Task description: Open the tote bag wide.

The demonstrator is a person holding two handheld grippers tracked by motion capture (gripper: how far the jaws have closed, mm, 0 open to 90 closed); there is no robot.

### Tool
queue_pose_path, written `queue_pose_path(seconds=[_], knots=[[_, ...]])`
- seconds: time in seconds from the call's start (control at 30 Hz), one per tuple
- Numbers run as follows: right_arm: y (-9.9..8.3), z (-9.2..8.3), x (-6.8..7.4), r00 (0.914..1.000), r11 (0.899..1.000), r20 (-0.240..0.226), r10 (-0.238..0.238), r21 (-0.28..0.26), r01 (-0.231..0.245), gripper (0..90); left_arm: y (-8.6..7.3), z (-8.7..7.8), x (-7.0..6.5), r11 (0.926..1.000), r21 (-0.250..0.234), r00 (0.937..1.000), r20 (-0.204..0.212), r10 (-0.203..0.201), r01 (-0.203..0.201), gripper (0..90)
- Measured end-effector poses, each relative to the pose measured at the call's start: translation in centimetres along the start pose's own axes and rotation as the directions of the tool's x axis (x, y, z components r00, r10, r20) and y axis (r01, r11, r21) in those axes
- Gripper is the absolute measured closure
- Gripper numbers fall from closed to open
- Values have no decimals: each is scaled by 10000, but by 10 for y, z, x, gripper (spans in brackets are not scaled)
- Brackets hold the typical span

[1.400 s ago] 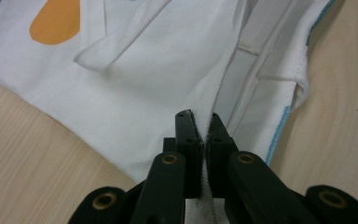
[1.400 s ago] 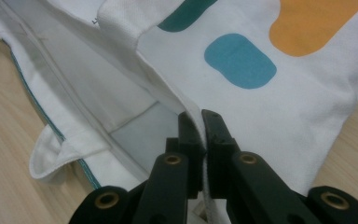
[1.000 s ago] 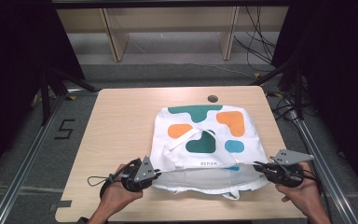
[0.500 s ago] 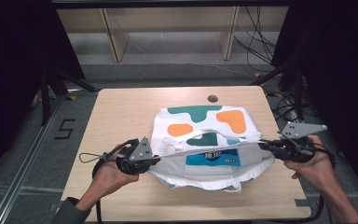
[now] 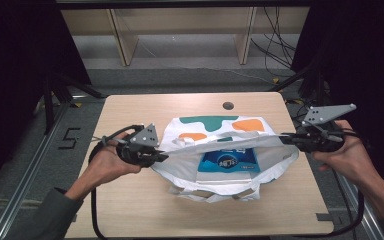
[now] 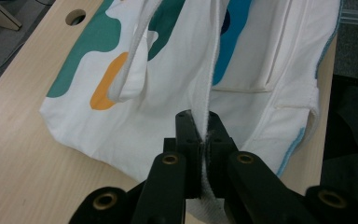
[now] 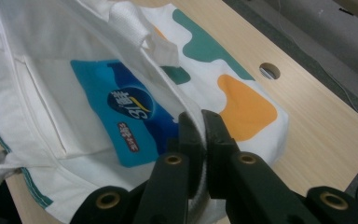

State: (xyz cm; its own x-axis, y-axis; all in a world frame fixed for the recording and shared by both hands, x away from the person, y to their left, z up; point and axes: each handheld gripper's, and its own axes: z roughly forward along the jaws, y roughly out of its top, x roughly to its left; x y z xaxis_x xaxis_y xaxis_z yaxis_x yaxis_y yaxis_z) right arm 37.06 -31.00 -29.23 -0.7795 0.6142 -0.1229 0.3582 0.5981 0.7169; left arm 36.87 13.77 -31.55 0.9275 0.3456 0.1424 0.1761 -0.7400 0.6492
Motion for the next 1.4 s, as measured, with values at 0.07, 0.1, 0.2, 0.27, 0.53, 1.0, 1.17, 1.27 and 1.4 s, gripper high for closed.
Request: queue_pose_path(seconds=[0.07,0.1,0.2,0.27,0.53,1.0,1.17,1.27,1.4], knots=[[10,-3,-3,9999,9998,61,-162,138,161,884,8,-7,8,10000,96,10000,-19,-27,27,869],[15,-3,-4,9998,9998,99,-183,128,181,884,11,-9,11,9998,177,10000,-52,-30,31,870],[29,-6,-7,9973,9959,165,-710,579,700,884,23,-17,21,9993,382,9995,-310,-35,46,870],[39,-9,-8,9941,9929,405,-1010,666,982,885,29,-24,29,9990,429,9989,-467,-105,125,870],[66,-22,-10,9913,9938,784,-1054,439,1022,885,51,-52,46,9999,79,9943,-1066,-73,82,871],[85,-43,-7,9827,9881,1053,-1522,369,1491,885,68,-87,33,9995,-22,9938,-1070,-307,307,871],[89,-50,0,9824,9878,1039,-1551,303,1528,886,72,-100,26,9979,-47,9934,-951,-647,645,871],[90,-55,2,9799,9860,1101,-1666,195,1654,886,77,-109,23,9971,-56,9929,-917,-760,758,871],[92,-57,4,9819,9870,1016,-1599,338,1572,885,83,-113,24,9973,-44,9919,-1038,-738,737,870]])
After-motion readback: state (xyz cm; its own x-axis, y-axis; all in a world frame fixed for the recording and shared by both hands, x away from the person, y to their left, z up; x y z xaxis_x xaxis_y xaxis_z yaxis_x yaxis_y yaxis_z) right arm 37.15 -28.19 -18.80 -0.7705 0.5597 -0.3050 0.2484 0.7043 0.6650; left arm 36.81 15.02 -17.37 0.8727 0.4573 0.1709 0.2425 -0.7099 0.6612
